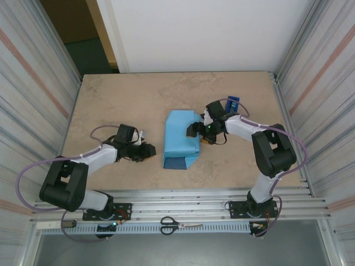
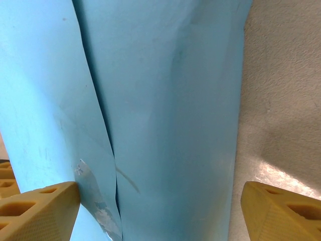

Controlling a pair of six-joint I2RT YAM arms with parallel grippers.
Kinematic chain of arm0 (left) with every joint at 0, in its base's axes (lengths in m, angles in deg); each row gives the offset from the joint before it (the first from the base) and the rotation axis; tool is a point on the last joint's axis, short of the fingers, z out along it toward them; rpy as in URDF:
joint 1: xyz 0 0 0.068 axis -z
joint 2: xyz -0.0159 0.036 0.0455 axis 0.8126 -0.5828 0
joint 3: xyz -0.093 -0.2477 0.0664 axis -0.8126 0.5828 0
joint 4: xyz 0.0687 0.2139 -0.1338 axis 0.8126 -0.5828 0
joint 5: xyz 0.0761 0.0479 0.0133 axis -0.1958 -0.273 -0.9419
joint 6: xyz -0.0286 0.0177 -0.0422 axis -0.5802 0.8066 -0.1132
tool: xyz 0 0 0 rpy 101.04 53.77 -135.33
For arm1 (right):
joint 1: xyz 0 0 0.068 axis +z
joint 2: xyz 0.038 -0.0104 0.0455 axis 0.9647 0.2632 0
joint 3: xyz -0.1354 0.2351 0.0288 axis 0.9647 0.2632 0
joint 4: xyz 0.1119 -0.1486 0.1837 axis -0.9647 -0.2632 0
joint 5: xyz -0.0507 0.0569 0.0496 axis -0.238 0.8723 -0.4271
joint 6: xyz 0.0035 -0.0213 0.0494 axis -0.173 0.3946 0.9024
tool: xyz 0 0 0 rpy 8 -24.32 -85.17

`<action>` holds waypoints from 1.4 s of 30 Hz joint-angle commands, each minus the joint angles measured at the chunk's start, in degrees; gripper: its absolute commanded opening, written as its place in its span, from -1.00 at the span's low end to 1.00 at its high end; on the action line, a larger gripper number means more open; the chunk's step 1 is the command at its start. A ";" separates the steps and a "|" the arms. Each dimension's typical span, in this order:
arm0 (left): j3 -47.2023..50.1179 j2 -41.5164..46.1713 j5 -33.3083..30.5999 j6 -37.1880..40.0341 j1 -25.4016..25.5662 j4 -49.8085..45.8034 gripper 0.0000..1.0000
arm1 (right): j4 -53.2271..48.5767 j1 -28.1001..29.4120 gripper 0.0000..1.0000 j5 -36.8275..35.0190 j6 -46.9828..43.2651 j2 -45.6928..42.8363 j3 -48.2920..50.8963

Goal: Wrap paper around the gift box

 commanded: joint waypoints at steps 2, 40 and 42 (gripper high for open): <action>2.05 1.53 -2.14 -6.17 1.84 3.62 -0.58 | -1.97 0.33 0.64 -3.89 1.58 0.60 2.08; 9.94 -5.03 -3.58 -26.09 10.87 29.44 -1.00 | -0.91 1.02 0.64 -3.98 3.34 0.37 3.57; 10.07 -4.66 -4.31 -26.87 11.46 30.15 -1.00 | -0.91 1.01 0.64 -3.97 3.33 0.46 3.65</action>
